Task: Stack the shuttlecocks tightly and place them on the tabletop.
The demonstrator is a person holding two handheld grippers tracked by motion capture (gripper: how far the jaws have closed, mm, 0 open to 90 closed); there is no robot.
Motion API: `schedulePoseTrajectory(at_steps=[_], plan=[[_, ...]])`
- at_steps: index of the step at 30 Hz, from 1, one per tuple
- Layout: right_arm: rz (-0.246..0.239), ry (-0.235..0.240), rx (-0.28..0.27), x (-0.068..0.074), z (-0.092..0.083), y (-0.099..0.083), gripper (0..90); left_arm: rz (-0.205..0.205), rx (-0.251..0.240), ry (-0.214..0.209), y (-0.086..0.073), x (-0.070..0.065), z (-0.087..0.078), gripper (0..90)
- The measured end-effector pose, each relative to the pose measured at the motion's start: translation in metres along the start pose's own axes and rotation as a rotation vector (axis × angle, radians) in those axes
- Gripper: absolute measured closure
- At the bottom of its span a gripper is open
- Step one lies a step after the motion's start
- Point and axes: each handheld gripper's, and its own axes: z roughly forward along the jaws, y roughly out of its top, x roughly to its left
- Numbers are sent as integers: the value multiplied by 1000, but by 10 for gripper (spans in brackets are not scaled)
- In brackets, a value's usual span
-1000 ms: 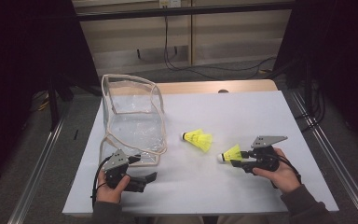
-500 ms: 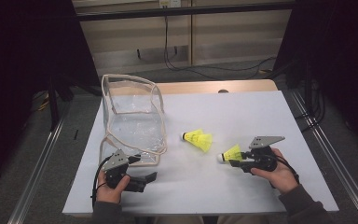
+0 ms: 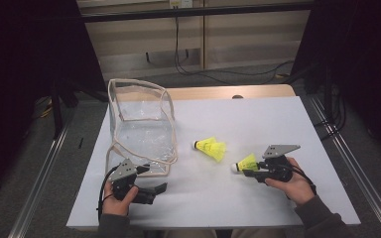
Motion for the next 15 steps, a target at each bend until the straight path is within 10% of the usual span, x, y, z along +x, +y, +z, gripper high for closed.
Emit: schedulePoseTrajectory(at_steps=[15], plan=[[-22, 6, 13, 1, 3, 0, 815, -1, 0, 0, 0, 0, 0, 43]])
